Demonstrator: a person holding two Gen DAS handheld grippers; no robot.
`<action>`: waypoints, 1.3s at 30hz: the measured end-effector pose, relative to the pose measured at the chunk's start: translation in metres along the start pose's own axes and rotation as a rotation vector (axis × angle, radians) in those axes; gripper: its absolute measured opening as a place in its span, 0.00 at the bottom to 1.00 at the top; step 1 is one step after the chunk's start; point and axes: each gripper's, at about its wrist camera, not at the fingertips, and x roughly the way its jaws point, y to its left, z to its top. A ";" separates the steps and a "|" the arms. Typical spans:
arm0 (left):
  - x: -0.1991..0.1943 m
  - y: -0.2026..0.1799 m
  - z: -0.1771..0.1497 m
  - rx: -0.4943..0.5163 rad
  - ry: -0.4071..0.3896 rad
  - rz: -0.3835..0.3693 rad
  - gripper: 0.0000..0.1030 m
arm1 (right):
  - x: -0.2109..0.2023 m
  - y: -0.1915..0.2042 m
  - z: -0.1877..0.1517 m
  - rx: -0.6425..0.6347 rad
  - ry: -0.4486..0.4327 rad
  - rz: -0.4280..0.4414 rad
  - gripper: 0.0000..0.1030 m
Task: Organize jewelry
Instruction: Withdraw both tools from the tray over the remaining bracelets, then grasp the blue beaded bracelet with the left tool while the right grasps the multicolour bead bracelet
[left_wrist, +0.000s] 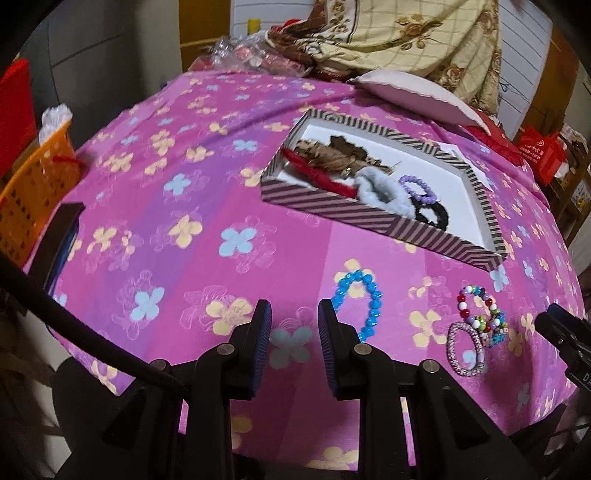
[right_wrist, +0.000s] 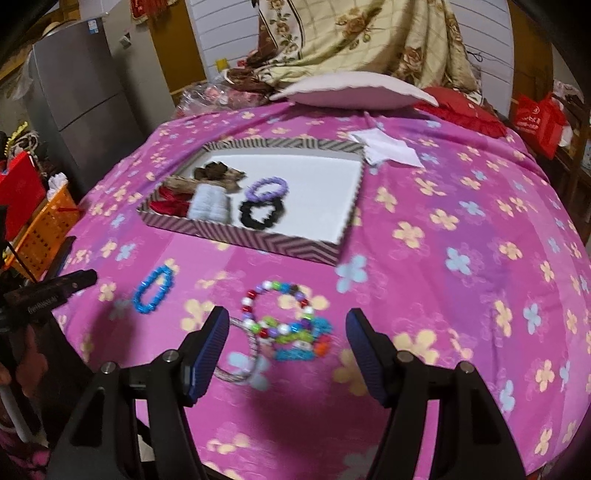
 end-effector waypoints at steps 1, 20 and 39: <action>0.002 0.002 0.000 -0.006 0.008 -0.005 0.45 | 0.000 -0.003 -0.003 0.000 0.000 0.000 0.67; 0.045 -0.009 0.007 0.009 0.115 -0.058 0.50 | 0.075 -0.002 0.026 -0.148 0.107 -0.025 0.53; 0.074 -0.040 0.011 0.149 0.145 -0.008 0.29 | 0.107 0.011 0.033 -0.302 0.162 0.036 0.13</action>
